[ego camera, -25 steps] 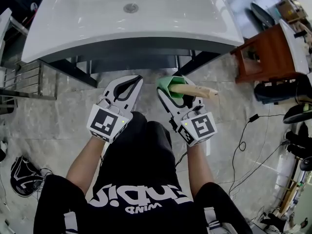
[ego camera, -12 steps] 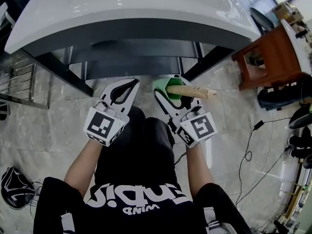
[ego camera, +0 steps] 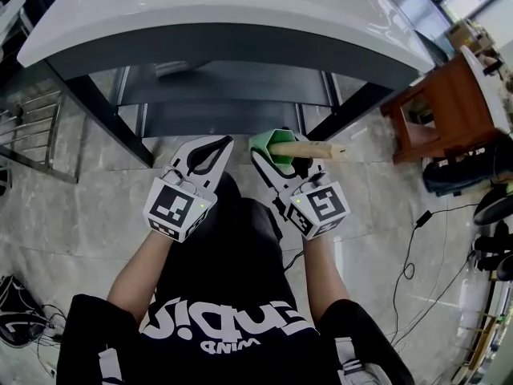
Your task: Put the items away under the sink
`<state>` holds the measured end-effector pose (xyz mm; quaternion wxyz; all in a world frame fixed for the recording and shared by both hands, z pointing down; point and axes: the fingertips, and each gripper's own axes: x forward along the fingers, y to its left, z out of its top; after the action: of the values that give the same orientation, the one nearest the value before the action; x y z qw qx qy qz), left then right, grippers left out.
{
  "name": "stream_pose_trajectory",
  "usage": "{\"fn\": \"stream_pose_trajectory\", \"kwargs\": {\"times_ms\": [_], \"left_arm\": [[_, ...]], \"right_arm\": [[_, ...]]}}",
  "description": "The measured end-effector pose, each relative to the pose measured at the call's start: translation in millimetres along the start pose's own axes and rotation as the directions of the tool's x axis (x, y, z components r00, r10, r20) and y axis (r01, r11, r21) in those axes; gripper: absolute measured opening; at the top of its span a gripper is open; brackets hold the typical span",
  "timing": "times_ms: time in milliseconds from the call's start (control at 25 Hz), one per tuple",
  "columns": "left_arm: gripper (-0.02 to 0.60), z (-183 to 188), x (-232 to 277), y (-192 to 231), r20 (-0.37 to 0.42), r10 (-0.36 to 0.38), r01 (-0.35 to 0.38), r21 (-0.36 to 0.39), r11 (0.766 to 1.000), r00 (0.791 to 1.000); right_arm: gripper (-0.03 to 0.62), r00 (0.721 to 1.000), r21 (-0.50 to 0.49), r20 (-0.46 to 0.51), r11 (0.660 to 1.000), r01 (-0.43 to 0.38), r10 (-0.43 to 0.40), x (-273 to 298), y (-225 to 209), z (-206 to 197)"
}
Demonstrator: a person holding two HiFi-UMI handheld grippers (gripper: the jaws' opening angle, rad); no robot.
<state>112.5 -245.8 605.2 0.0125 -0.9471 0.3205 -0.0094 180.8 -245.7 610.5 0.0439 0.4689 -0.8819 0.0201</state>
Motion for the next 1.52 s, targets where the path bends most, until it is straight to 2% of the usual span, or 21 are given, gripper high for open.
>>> {"fn": "stream_pose_trajectory", "kwargs": {"times_ms": [520,1280,1520], "left_arm": [[0.018,2,6,9,-0.006,-0.015,0.015,0.002,1.0,1.0],[0.018,-14,22,8,-0.027,-0.012,0.012,-0.022,1.0,1.0],[0.018,-17,27,8,-0.035,-0.023,0.022,-0.026,0.999,0.999]], "right_arm": [[0.334,1.0,-0.023,-0.023,1.0,-0.015,0.014,32,-3,-3],[0.334,0.994,-0.13,-0.112,0.991,-0.02,0.006,89,-54,-20],[0.334,0.99,-0.126,-0.143,0.992,0.0,-0.018,110,-77,-29]]}}
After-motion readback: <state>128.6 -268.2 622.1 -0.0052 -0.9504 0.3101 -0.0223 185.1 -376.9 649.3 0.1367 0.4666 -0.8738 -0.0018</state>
